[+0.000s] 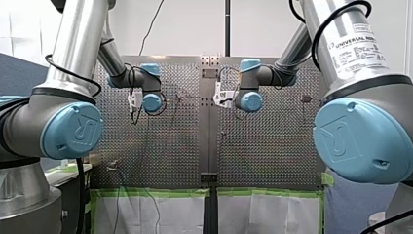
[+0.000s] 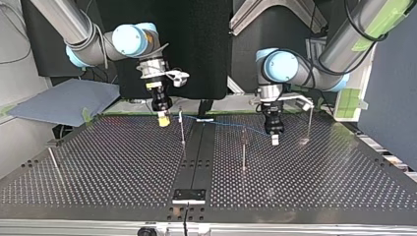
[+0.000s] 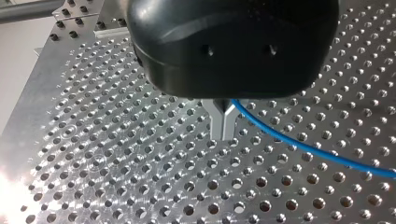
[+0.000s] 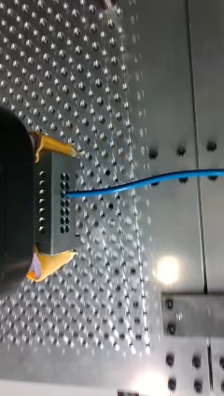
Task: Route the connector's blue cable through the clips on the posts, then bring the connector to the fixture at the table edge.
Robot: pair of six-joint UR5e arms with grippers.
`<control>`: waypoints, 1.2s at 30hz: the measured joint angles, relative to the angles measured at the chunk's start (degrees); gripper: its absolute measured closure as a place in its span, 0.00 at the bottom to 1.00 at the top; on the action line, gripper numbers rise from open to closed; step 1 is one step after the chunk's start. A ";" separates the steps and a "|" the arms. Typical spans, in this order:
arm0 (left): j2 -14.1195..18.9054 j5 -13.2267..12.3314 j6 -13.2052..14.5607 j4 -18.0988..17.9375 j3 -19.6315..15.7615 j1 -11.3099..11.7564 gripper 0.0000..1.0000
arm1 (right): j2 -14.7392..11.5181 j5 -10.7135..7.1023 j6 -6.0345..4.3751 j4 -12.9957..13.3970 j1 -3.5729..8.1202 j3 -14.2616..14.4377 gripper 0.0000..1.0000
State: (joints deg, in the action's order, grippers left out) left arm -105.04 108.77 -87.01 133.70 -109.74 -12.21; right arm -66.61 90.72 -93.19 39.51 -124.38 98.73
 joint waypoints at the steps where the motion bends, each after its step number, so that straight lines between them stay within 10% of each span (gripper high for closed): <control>1: -0.09 -0.16 0.00 0.01 0.12 0.13 0.98 | 0.27 0.00 0.02 0.04 0.02 -0.11 1.00; 36: -3.17 -2.99 -0.10 2.14 6.05 2.92 0.98 | 1.83 -1.95 -0.08 -0.42 4.90 -4.17 1.00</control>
State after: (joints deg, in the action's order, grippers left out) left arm -108.21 105.78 -87.11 135.84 -103.69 -9.29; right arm -64.77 88.77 -93.27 39.09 -119.48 94.55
